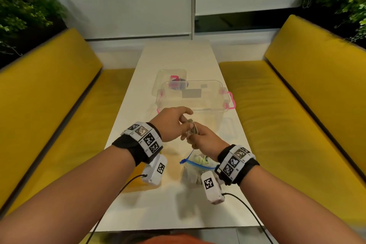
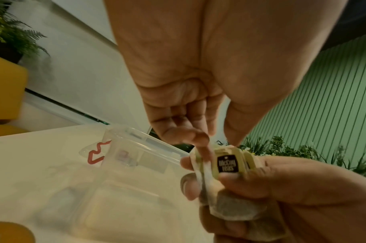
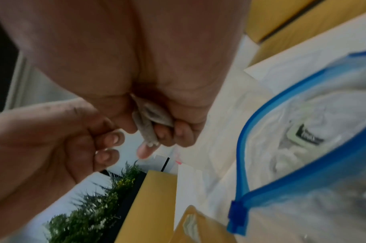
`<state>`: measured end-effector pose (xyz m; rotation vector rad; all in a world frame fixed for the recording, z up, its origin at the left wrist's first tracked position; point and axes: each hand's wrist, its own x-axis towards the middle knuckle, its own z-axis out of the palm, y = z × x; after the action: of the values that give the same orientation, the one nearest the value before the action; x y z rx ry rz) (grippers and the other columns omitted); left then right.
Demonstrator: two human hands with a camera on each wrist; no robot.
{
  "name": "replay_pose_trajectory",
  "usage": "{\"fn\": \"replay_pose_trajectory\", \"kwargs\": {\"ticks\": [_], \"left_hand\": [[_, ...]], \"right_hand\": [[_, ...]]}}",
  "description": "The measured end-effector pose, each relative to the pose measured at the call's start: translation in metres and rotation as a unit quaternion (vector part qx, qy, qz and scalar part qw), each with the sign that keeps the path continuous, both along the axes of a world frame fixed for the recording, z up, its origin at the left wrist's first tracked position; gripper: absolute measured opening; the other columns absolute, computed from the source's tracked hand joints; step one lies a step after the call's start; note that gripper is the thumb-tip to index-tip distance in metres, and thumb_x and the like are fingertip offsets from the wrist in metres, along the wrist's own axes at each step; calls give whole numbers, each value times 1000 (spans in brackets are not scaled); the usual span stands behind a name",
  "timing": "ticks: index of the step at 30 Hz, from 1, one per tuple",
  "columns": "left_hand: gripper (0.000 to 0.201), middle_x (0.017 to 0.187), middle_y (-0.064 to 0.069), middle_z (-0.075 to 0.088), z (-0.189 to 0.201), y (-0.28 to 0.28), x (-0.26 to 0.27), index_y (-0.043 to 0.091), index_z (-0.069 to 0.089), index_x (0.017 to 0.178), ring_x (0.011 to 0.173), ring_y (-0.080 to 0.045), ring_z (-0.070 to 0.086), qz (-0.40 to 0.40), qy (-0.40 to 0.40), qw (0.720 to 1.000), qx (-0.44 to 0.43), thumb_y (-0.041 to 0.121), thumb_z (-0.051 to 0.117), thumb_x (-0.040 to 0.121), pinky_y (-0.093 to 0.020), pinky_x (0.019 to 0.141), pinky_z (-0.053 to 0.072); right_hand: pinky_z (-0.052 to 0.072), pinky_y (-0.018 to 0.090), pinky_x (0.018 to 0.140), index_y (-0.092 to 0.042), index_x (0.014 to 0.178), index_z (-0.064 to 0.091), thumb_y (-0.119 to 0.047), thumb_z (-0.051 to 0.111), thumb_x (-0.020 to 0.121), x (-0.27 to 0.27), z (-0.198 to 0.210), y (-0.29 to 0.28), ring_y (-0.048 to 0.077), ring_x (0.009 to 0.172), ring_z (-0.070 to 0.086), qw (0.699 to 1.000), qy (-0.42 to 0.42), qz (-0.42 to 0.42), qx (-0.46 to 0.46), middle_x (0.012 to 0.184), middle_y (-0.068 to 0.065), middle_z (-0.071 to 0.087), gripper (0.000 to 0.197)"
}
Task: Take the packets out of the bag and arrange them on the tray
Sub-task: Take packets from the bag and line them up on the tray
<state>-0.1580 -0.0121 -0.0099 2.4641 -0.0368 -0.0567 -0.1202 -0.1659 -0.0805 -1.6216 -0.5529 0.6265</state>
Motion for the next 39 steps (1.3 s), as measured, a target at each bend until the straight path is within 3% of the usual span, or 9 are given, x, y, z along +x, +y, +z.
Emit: {"fn": "replay_pose_trajectory", "kwargs": {"ticks": [3,5,8,11,17,21,28,33,39], "left_hand": [[19,89,12,68,-2,6,-4,26,63,105,59,8,55,12,-32,999,15,19,65,87,-8,59,38],[16,89,13,66,-3,11,-8,25,68,98,59,11,53,4,-35,999,31,19,70,84,-7,57,35],[18,90,14,62,-8,17,-12,27,68,98,68,18,50,5,-43,998,37,22,73,81,-6,60,34],[21,88,15,60,-12,22,-15,29,67,100,68,11,50,13,-47,998,44,24,74,81,-9,64,33],[22,92,14,63,-14,29,-21,29,68,101,65,-1,53,17,-40,998,54,26,75,80,-16,66,42],[23,88,15,64,-18,33,-25,30,67,99,63,3,51,20,-28,998,57,27,76,79,-16,64,39],[16,77,13,66,-16,42,-28,29,67,88,61,6,51,28,-18,999,22,26,79,77,-12,60,36],[9,84,12,62,-10,53,-30,28,66,88,69,0,51,35,-26,997,70,34,72,84,-17,64,36],[13,76,16,59,5,69,-33,28,67,88,74,-6,55,61,-26,989,131,40,70,84,-21,66,43]], "right_hand": [[36,25,61,-5,99,64,-7,50,96,-1,-1,2,11,66,43,996,50,18,72,88,1,66,14],[38,24,62,-9,99,66,-20,55,97,-4,1,3,9,66,46,996,36,35,80,86,-3,69,16],[40,23,65,-8,100,69,-15,58,97,-6,1,6,6,67,52,998,2,44,40,89,-5,73,13],[41,24,68,1,108,66,-12,59,96,-7,-2,10,8,73,54,998,-1,55,27,97,-1,73,19],[42,25,68,-1,102,65,-8,57,95,-14,-6,19,13,74,53,997,33,64,32,87,-4,69,13],[43,20,65,6,101,65,-5,57,95,-15,-8,24,10,70,54,997,34,66,29,78,-7,66,15],[38,25,59,-21,84,57,-9,60,82,-13,-10,36,13,64,43,995,68,59,35,70,-4,48,12],[41,28,59,-12,105,63,-15,75,79,-7,-17,39,13,66,47,996,74,38,22,72,-6,52,29],[40,28,56,-17,93,65,-13,84,73,1,-20,42,16,63,45,999,31,-20,15,66,-7,49,28]]}}
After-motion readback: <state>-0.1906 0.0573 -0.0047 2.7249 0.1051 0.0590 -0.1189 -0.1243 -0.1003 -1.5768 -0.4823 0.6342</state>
